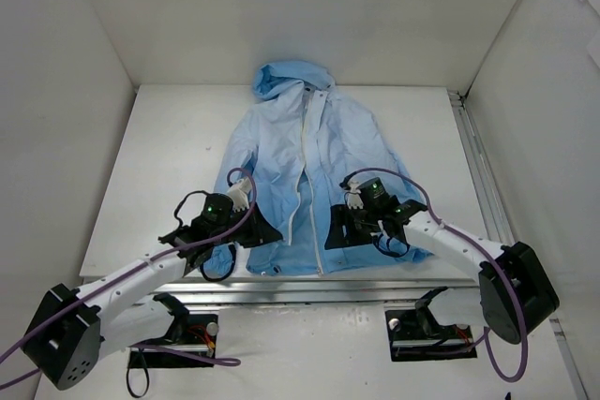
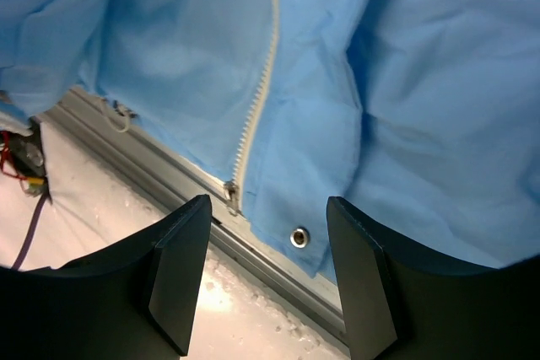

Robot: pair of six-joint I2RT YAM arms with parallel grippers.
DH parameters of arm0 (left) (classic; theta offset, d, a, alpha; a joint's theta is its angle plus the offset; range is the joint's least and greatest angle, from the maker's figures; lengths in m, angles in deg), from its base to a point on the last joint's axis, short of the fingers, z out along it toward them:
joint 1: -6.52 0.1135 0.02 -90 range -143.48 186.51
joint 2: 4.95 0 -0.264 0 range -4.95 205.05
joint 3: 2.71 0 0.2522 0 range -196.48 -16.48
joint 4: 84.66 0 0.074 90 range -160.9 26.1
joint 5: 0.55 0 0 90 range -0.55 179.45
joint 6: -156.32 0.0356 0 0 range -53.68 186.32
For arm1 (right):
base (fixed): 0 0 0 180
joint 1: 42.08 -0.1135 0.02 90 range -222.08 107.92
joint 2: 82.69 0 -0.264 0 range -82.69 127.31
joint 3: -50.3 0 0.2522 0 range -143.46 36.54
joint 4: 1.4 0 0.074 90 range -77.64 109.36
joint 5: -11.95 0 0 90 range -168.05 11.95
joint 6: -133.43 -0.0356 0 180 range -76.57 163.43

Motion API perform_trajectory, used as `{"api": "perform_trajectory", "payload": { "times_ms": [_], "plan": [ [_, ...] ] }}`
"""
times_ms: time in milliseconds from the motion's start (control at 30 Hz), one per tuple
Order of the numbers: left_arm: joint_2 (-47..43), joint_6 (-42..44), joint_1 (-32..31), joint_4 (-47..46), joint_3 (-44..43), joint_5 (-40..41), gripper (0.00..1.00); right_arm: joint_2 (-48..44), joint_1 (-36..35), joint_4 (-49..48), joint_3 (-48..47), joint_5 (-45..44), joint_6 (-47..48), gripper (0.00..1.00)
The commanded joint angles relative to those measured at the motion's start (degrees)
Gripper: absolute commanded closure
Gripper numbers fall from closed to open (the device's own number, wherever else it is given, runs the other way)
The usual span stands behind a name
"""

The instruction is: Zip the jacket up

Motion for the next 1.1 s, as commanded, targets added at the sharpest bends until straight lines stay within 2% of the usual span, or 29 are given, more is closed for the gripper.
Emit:
{"api": "perform_trajectory", "payload": {
  "times_ms": [0, 333, 700, 1067],
  "plan": [
    [0.58, -0.13, -0.11, -4.23, -0.73, 1.37, 1.00, -0.35, 0.14, -0.20, 0.52, -4.83, -2.52, 0.46],
    [1.55, -1.18, -0.11, -5.37, -0.03, 2.16, 1.00, 2.81, -0.91, 0.24, 1.31, -7.65, -3.67, 0.49],
    [4.10, -2.06, -0.11, -7.30, -0.20, 1.90, 1.00, 3.69, -7.15, 2.44, -1.15, -10.90, -5.78, 0.49],
    [6.56, -2.41, -0.64, -8.36, -1.08, 1.37, 1.00, 6.14, -11.55, 6.22, -3.43, -16.61, -7.19, 0.43]
  ]
}}
